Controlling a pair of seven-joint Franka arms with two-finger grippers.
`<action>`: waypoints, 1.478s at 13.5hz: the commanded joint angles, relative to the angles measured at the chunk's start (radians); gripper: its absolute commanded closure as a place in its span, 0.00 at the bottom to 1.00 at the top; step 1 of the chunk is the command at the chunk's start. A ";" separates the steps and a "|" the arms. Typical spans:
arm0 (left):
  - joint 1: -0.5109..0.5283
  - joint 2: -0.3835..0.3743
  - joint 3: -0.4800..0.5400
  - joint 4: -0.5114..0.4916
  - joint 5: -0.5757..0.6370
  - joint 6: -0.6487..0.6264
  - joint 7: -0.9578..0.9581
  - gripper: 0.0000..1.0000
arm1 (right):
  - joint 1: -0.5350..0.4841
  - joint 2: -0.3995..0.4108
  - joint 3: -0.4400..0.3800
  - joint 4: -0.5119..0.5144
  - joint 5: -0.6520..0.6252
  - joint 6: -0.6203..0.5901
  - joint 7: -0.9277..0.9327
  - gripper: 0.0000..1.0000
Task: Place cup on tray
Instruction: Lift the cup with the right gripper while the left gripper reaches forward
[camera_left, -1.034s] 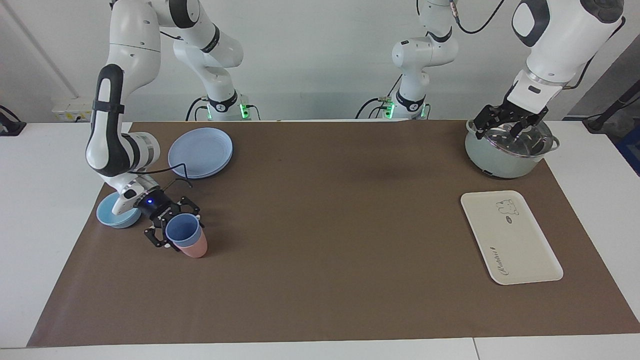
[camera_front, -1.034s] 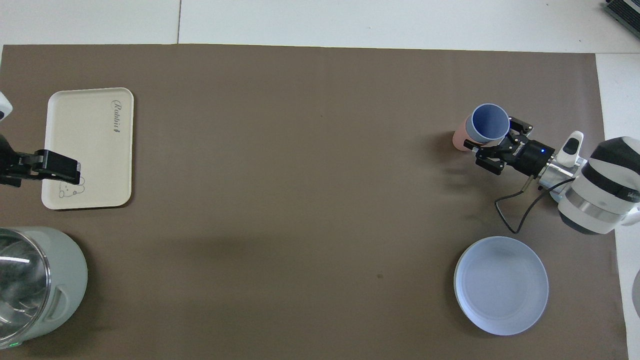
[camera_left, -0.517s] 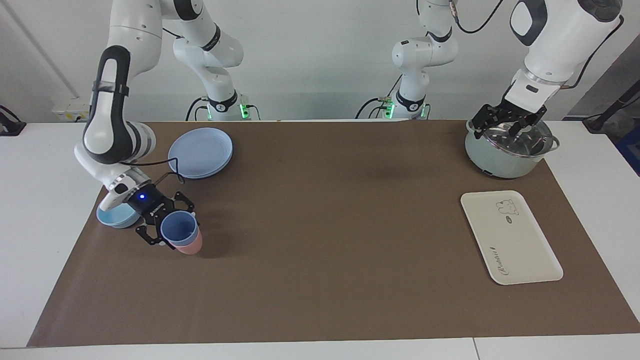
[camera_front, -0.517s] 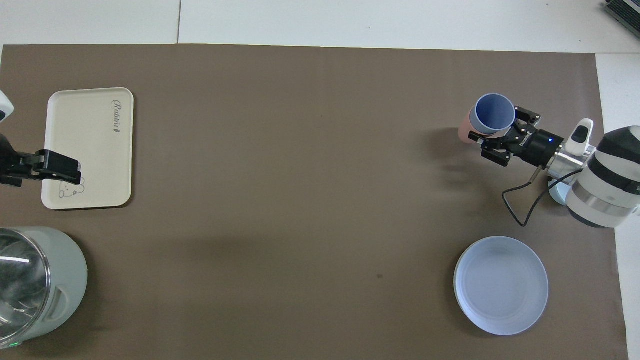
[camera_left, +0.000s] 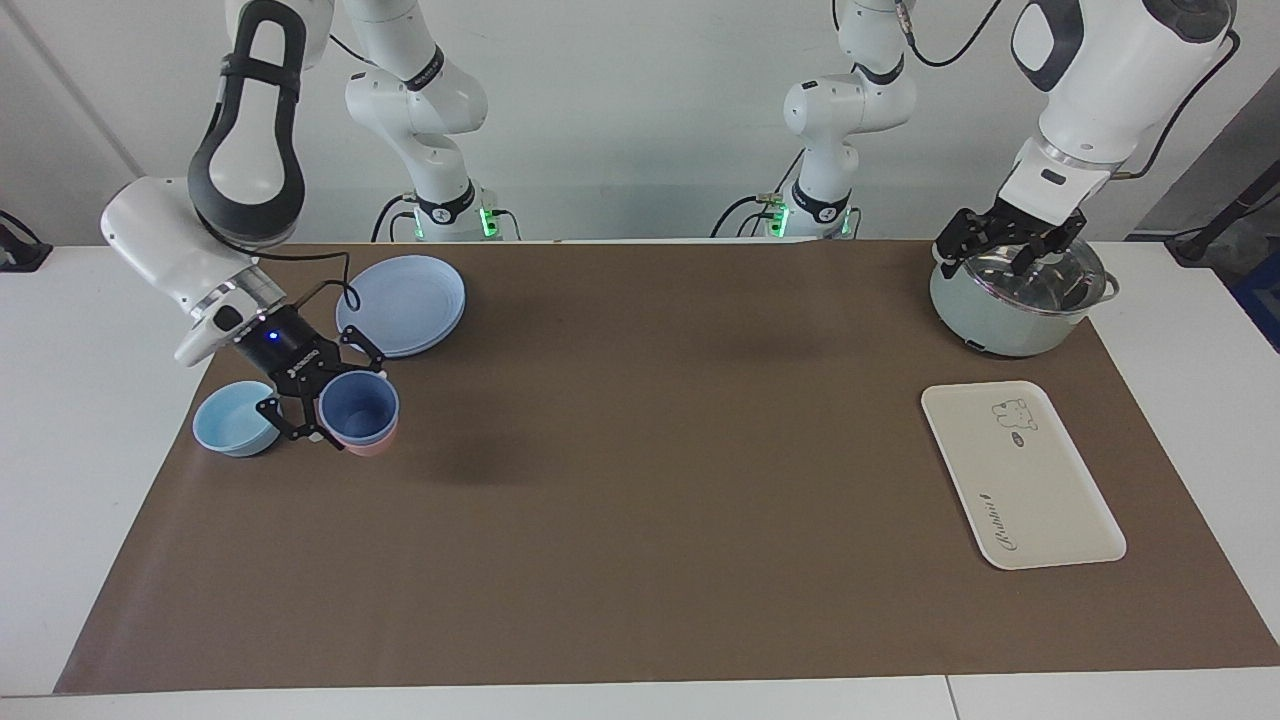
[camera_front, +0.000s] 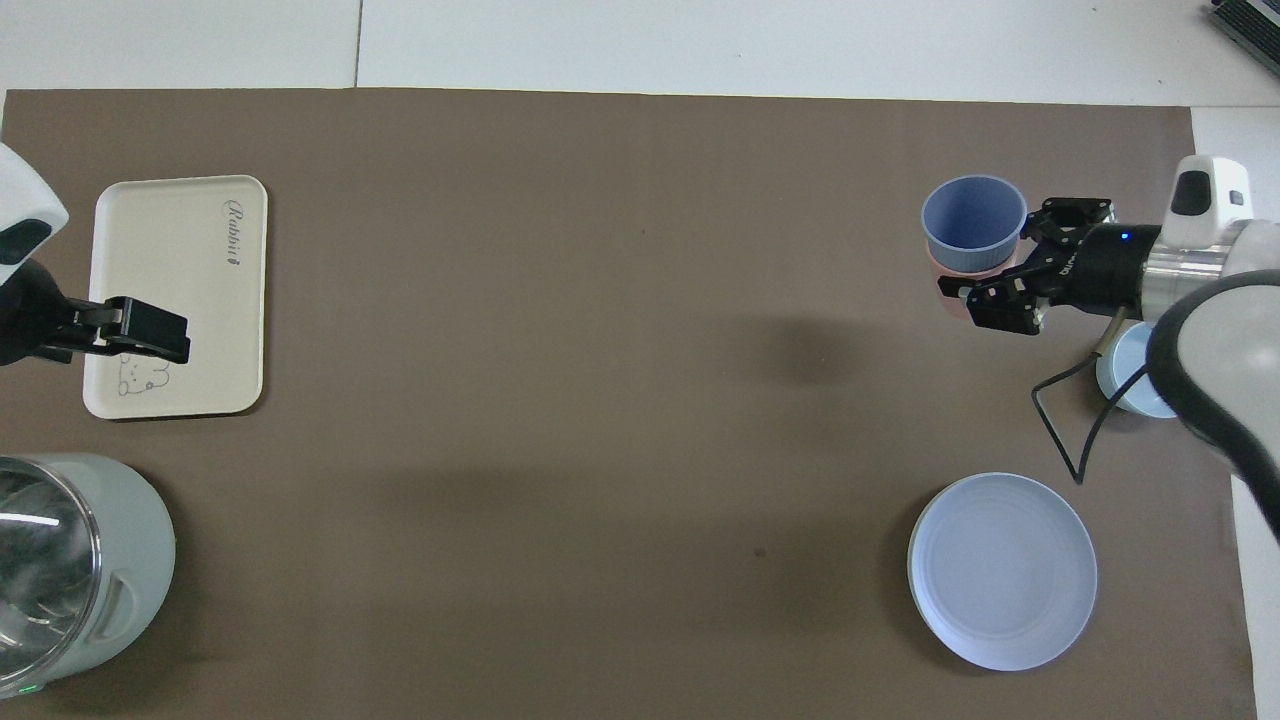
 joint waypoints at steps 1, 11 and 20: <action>-0.006 -0.033 0.009 -0.064 -0.097 0.071 0.002 0.00 | 0.117 -0.025 0.002 0.047 -0.242 0.002 0.283 1.00; -0.188 0.084 0.009 -0.091 -0.556 0.411 -0.395 0.14 | 0.504 -0.010 0.008 0.136 -0.631 -0.021 0.742 1.00; -0.330 0.119 0.008 -0.072 -0.768 0.521 -0.510 0.40 | 0.518 0.000 0.022 0.155 -0.631 -0.003 0.755 1.00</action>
